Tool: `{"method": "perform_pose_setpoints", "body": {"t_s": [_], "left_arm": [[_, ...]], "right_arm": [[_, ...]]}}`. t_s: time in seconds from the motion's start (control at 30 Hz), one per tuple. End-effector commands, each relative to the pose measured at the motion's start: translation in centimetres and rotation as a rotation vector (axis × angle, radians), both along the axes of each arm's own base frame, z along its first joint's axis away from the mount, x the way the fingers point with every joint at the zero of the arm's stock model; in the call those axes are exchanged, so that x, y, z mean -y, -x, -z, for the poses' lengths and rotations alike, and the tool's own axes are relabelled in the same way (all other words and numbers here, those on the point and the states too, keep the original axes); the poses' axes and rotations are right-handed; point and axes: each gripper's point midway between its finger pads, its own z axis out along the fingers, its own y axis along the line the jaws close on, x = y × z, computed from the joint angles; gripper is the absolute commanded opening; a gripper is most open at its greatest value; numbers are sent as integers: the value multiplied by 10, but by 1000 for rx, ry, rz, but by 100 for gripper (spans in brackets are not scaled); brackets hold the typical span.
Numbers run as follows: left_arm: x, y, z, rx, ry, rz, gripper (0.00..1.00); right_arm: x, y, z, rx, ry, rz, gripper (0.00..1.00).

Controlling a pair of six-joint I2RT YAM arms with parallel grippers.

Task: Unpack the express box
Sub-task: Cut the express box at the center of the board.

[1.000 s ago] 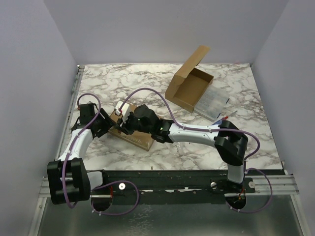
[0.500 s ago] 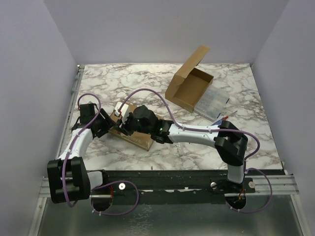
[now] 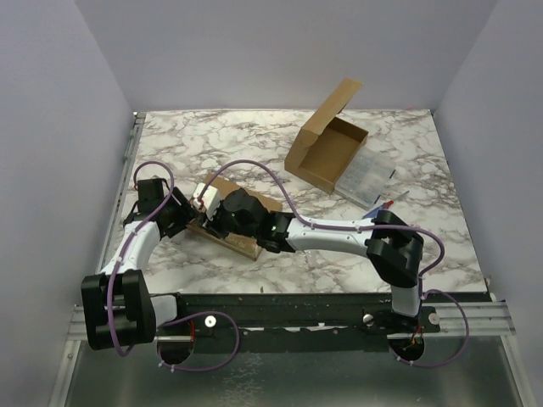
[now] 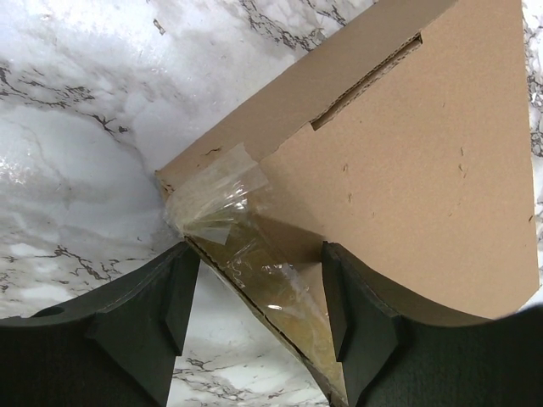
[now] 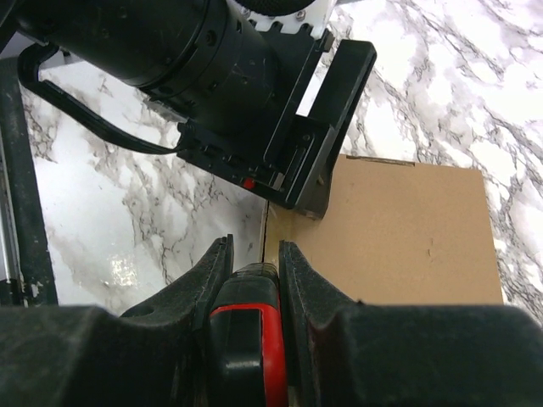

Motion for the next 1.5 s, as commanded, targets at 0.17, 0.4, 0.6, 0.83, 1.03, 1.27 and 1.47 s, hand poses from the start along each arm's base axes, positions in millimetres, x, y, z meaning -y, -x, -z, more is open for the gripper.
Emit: {"method": "perform_pose_setpoints", "body": {"t_s": [0.17, 0.4, 0.6, 0.83, 1.03, 1.27, 1.47], "left_arm": [[-35, 1, 22, -63, -152, -123, 61], [-48, 0, 32, -79, -205, -172, 59], [-52, -2, 29, -70, -231, -171, 58], [-50, -4, 27, -62, -224, -156, 58], [-45, -10, 18, -29, -238, -91, 65], [-43, -12, 13, -6, -268, -60, 68], [-48, -25, -16, 63, -352, -32, 77]], "right_arm": [[29, 13, 8, 9, 138, 124, 0], [61, 26, 10, -30, 189, 166, 0], [85, 39, 13, -36, 206, 200, 0], [97, 42, 11, -39, 174, 224, 0], [88, 36, -19, -19, 63, 257, 0], [96, 34, -38, 2, -12, 275, 0], [96, 24, -88, 35, -147, 337, 0]]}}
